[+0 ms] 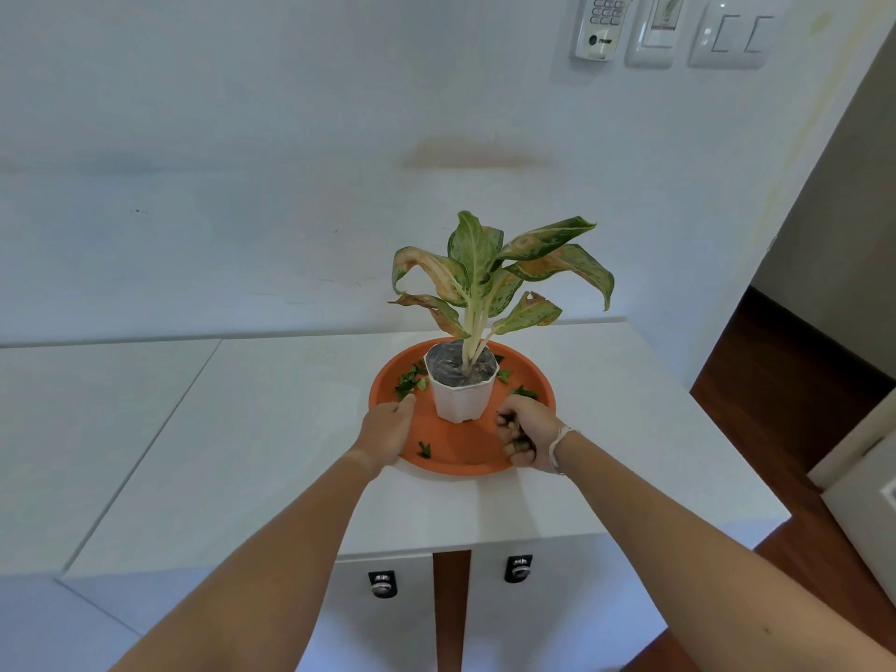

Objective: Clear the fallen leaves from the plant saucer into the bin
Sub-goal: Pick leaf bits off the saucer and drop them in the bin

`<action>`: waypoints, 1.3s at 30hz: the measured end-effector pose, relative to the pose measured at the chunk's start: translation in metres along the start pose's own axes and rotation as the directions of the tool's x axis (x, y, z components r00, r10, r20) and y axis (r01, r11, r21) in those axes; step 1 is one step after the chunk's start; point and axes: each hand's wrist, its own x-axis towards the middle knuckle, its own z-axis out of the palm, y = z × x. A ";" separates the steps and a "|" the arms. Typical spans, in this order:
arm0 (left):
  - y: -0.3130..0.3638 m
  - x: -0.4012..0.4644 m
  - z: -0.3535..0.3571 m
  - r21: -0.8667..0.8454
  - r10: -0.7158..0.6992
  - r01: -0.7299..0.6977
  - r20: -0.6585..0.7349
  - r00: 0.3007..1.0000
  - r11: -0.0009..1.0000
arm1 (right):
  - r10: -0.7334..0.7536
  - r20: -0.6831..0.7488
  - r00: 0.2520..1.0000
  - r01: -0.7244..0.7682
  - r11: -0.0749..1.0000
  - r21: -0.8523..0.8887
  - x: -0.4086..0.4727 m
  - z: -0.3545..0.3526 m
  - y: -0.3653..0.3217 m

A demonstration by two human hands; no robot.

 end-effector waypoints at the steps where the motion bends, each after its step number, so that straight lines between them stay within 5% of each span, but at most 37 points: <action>1: 0.000 0.000 -0.001 -0.013 -0.007 0.007 0.000 1.000 1.000 | -0.002 0.007 1.000 0.002 0.998 0.068 -0.001 0.001 0.002; 11: 0.002 0.001 -0.010 -0.084 -0.062 0.072 0.110 0.992 0.994 | -0.040 -0.051 0.998 0.059 0.886 0.459 -0.006 0.006 0.011; 18: 0.005 0.006 -0.006 0.262 0.070 -0.092 0.093 0.993 0.961 | -0.009 -0.067 0.998 0.042 0.861 0.506 -0.009 0.007 0.017; 24: -0.004 0.013 0.000 0.715 0.117 -0.220 0.191 0.975 0.663 | -0.001 -0.127 0.992 0.056 0.903 0.425 -0.013 0.012 0.018; 30: -0.003 0.012 0.004 0.792 0.159 -0.242 0.184 0.970 0.560 | -0.040 -0.189 0.981 0.069 0.986 0.150 -0.012 0.009 0.012; 33: -0.002 0.010 0.008 0.813 0.197 -0.253 0.174 0.965 0.524 | -0.058 -0.249 0.967 0.025 0.991 -0.130 -0.011 0.009 0.008; 37: -0.003 0.008 0.013 0.822 0.246 -0.263 0.155 0.957 0.504 | -0.297 -0.300 0.907 0.018 0.736 -0.676 -0.005 0.019 0.003; 39: -0.004 0.007 0.015 0.828 0.266 -0.269 0.151 0.952 0.493 | -0.356 -0.296 0.887 -0.027 0.600 -0.800 0.000 0.022 0.004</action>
